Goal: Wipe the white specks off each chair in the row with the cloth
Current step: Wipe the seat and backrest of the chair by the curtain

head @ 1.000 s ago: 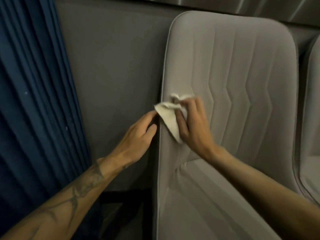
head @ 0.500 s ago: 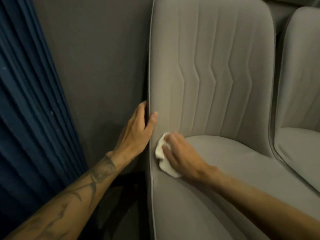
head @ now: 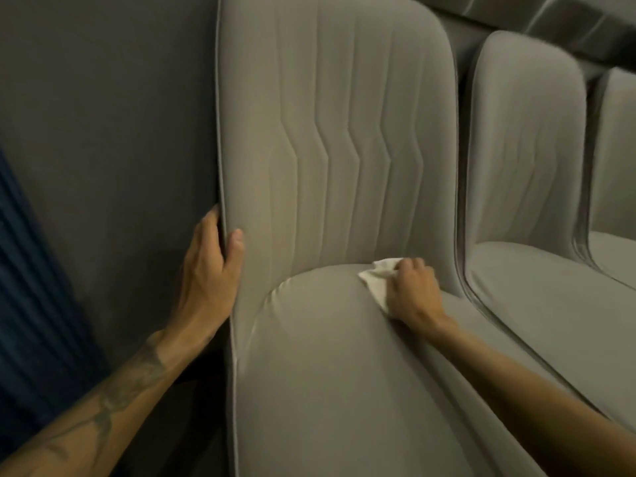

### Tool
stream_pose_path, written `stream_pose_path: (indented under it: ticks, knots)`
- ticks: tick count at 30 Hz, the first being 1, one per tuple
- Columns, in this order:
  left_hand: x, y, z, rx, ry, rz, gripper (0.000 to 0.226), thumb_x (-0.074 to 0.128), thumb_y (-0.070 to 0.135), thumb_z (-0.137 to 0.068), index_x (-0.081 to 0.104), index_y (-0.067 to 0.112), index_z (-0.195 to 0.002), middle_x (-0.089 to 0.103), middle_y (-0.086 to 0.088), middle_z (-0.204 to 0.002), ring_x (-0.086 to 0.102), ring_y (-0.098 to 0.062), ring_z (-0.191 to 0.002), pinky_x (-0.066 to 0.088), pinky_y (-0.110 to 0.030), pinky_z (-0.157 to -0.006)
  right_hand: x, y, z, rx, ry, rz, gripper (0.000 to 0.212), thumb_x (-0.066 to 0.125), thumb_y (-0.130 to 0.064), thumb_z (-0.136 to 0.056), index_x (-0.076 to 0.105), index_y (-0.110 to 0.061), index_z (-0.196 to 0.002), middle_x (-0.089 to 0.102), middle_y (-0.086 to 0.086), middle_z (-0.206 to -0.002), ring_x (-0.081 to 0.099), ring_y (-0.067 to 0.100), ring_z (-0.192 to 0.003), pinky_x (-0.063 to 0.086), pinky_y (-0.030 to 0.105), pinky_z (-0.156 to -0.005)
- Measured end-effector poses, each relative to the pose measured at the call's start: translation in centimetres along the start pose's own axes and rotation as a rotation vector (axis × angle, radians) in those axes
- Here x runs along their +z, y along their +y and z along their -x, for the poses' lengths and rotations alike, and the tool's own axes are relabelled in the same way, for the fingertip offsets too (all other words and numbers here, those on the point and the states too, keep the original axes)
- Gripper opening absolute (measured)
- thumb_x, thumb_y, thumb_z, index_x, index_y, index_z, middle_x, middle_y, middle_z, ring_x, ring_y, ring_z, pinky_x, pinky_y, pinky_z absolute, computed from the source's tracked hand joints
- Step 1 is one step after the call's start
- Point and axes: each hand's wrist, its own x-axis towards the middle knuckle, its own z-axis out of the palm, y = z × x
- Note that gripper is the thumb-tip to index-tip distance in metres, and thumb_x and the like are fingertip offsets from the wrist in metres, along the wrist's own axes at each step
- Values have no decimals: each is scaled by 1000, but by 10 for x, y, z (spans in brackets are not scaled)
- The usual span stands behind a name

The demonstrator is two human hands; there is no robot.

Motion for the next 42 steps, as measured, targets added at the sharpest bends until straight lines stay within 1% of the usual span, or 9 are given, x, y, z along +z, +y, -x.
stream_pose_path:
  ticks: [2, 6, 12, 16, 23, 27, 31, 35, 42]
  knots:
    - [4, 0, 3, -3, 18, -2, 58, 39, 46, -103, 42, 15, -151, 56, -13, -143, 56, -30, -127, 48, -45, -104, 4, 9, -23, 156, 4, 52, 26, 51, -12, -91, 56, 2, -112, 56, 23, -120, 53, 41, -107, 42, 42, -92]
    - [9, 2, 1, -12, 32, -33, 54, 37, 45, -103, 48, 7, -140, 58, -17, -129, 57, -34, -116, 49, -49, -97, 31, -27, -42, 35, -24, 88, 23, 47, -8, -92, 59, 0, -109, 60, 19, -117, 54, 38, -107, 41, 41, -91]
    - [4, 5, 0, 24, 16, -65, 28, 42, 29, -111, 51, 12, -130, 56, -2, -114, 52, -7, -96, 40, -16, -79, 47, -107, -23, -267, -76, -84, 25, 50, -23, -97, 59, -1, -106, 61, 19, -114, 54, 39, -108, 35, 40, -90]
    - [4, 9, 0, -2, -7, -79, 26, 43, 28, -111, 52, 10, -127, 58, -4, -114, 52, -5, -95, 38, -5, -76, 50, -142, 23, -509, -138, -312, 17, 50, -18, -86, 58, -4, -87, 63, 19, -96, 56, 40, -92, 40, 43, -77]
    - [-8, 26, 3, -158, -106, -90, 47, 38, 39, -111, 41, 18, -152, 56, -3, -138, 56, -15, -122, 50, -33, -103, 11, -149, 108, -599, -188, -455, 10, 57, -17, -92, 58, -7, -95, 58, 12, -95, 52, 28, -84, 45, 39, -78]
    - [-28, 45, 26, -313, -227, -255, 53, 33, 38, -112, 26, 27, -163, 49, -5, -147, 53, -20, -127, 48, -39, -103, -24, -148, 151, -650, -364, -575, 26, 50, -30, -95, 59, -10, -110, 55, 8, -109, 50, 22, -95, 42, 31, -86]
    - [-60, 72, 88, -555, -451, -441, 54, 37, 34, -111, 23, 31, -163, 44, -7, -156, 50, -25, -134, 46, -41, -107, -48, -145, 173, -704, -578, -525, 15, 50, -22, -98, 59, -14, -106, 55, 5, -106, 50, 22, -94, 46, 38, -82]
    - [-95, 122, 125, -730, -745, -572, 56, 40, 38, -110, 23, 30, -163, 41, -3, -157, 47, -23, -136, 43, -43, -110, -95, -136, 156, -463, -747, -513, 18, 50, -28, -98, 60, -17, -107, 58, 4, -110, 53, 20, -98, 46, 36, -91]
    - [-117, 277, 76, -681, -987, -683, 36, 37, 37, -109, 52, 25, -139, 55, -3, -133, 54, -27, -123, 45, -42, -103, -238, -92, 92, -211, -837, -447, 20, 57, -31, -94, 64, -18, -108, 64, 6, -107, 60, 25, -97, 43, 31, -85]
